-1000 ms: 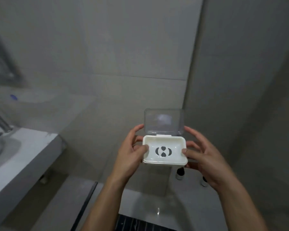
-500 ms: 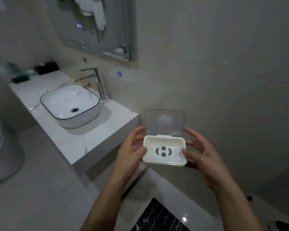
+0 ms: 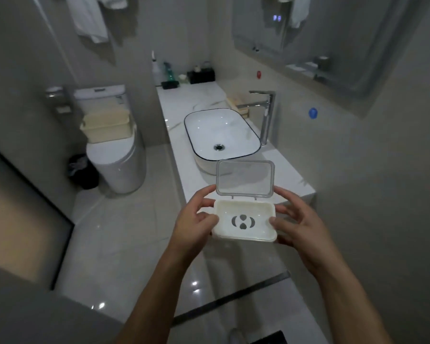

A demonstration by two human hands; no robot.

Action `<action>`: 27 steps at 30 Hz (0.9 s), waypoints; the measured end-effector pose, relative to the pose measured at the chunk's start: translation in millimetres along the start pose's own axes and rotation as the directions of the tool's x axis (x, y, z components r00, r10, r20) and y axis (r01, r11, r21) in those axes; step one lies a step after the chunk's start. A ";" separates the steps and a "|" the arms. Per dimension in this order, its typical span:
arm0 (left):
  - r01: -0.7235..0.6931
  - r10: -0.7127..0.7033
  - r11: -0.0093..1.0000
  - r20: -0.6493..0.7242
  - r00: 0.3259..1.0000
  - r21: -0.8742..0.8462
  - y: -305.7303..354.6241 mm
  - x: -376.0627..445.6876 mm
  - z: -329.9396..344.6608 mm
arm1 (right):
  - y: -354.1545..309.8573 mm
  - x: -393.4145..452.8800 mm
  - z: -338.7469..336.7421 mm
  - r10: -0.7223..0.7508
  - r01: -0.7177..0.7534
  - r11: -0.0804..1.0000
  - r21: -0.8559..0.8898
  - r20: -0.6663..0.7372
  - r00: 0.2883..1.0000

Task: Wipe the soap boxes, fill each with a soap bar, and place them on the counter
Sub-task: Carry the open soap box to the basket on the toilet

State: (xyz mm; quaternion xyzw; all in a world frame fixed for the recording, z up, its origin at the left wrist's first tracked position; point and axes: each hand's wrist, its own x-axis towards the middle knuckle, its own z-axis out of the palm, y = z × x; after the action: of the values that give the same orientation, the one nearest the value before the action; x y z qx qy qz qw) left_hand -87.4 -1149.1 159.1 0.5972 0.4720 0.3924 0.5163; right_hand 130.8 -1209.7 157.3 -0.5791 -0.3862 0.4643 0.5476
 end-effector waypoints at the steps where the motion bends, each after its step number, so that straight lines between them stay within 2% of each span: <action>1: -0.003 0.004 1.000 -0.041 0.999 0.011 -0.6 10.0 -8.6 | -2.7 17.5 8.5 0.001 -0.001 1.000 -0.006 0.042 0.999; 8: 0.019 0.008 0.996 -0.285 0.959 0.090 -2.7 65.4 -60.9 | -23.0 123.2 67.9 -0.005 0.026 0.997 -0.069 0.289 0.957; 13: 0.066 -0.036 0.996 -0.378 0.925 0.067 -14.8 87.0 -96.0 | -21.4 170.8 113.5 0.056 -0.016 0.994 -0.104 0.397 0.916; 19: 0.076 -0.054 0.996 -0.402 0.914 0.040 -33.1 140.9 -140.3 | -18.4 223.1 161.8 0.072 -0.018 0.990 -0.138 0.395 0.916; 27: 0.059 -0.045 0.997 -0.291 0.956 0.041 -55.6 249.1 -223.4 | -16.0 293.6 244.1 0.028 0.009 0.989 -0.145 0.246 0.969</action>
State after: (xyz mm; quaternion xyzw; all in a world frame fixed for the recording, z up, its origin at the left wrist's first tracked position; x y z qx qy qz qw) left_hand -248.4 -851.5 135.1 0.5331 0.5677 0.4502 0.4369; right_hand -23.3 -860.2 147.1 -0.5568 -0.4815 0.5063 0.4492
